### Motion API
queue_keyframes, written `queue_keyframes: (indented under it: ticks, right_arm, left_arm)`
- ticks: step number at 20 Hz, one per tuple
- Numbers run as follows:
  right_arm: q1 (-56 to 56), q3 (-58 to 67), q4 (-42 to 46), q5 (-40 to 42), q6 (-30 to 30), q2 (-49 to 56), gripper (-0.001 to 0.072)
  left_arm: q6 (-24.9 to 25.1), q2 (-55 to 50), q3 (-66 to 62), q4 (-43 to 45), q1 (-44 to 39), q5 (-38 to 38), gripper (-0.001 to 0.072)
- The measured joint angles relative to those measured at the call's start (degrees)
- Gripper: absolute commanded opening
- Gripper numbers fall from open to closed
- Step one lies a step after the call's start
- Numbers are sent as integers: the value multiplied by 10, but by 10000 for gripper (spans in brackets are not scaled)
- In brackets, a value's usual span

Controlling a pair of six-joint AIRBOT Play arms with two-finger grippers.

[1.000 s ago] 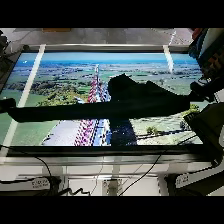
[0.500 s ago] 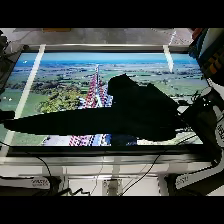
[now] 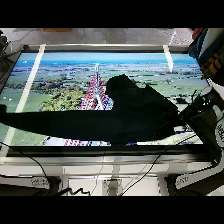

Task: Fold the clothes and pants, and hang the long-sleeved shirts on hangers.

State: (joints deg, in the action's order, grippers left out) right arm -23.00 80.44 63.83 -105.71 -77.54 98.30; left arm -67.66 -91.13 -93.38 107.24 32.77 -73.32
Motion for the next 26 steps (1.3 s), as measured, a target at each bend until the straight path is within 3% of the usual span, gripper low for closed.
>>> queue_keyframes:
  ticks: [4, 9, 13, 17, 18, 20, 23, 26]
  right_arm:
    - [-2, 90, -38, 1, 2, -9, 34]
    - [-2, 81, -51, 2, -13, -28, 34]
    - [-3, -23, -22, 2, -27, -37, 34]
    - [-5, -76, -3, 5, -30, -38, 36]
    - [-5, -82, 2, 15, -23, -38, 69]
    - [-5, -89, 8, 66, -10, -38, 526]
    - [0, -92, -22, 168, 17, -38, 558]
    - [7, -79, -53, 231, 90, -38, 557]
  left_arm:
    - [8, 16, -70, -59, 1, 50, 29]
    - [31, 14, -41, -96, 15, -22, 27]
    - [45, 12, 73, -43, 34, -63, 27]
    - [49, 11, 134, 12, 49, -47, 30]
    - [49, 11, 141, 20, 50, -36, 30]
    - [49, 11, 149, 28, 49, -11, 30]
    - [51, 11, 155, 36, 37, 19, 30]
    - [51, 11, 157, 38, 23, 40, 29]
